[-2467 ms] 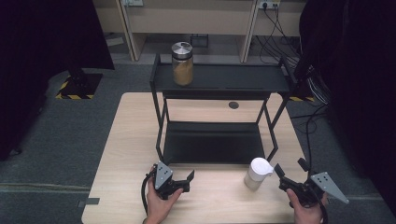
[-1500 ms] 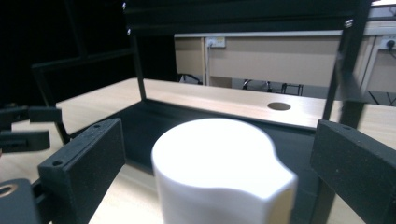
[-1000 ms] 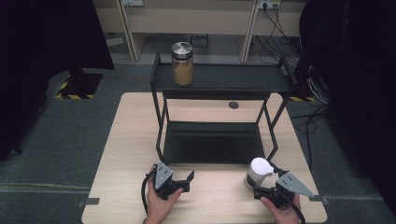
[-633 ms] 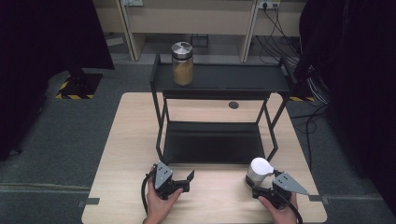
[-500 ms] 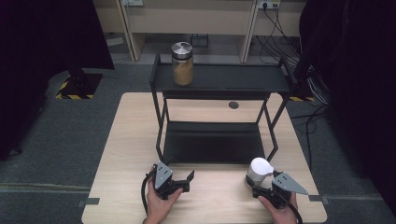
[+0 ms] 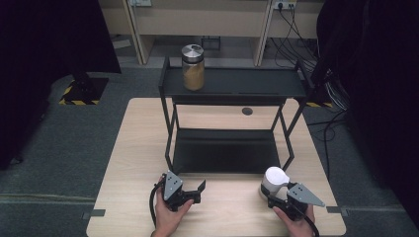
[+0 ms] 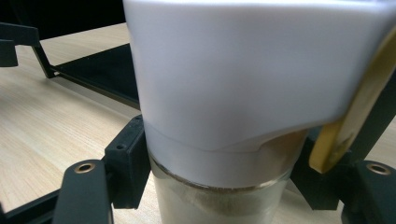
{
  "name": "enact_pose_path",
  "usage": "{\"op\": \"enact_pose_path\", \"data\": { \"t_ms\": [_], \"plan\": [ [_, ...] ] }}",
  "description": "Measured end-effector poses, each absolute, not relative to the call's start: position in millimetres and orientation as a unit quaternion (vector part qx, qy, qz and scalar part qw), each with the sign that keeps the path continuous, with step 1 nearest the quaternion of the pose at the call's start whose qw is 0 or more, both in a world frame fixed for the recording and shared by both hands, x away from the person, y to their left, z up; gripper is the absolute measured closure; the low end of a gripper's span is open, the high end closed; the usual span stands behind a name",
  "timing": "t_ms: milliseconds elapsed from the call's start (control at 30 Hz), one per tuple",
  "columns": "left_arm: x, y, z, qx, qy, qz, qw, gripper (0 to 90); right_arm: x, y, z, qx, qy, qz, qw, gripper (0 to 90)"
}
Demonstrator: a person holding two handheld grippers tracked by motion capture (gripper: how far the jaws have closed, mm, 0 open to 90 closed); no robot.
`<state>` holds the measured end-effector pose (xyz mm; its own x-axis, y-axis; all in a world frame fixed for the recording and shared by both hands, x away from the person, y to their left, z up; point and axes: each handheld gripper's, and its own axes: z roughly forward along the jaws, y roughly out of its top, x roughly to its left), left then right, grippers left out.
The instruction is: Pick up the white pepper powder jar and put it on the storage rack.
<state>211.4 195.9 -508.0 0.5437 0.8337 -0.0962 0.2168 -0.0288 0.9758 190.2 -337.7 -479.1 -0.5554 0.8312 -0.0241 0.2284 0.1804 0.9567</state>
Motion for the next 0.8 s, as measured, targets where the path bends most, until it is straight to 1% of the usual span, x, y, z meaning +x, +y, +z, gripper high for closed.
{"op": "enact_pose_path", "data": {
  "t_ms": [267,800],
  "plan": [
    [211,196,-508,0.664,0.396,0.268,0.574,0.6,188,-334,-479,0.380,0.701,0.527,0.294,31.0],
    [211,196,-508,0.664,0.396,0.269,0.574,0.6,180,-330,-464,0.366,0.685,0.545,0.317,31.0]
  ]
}}
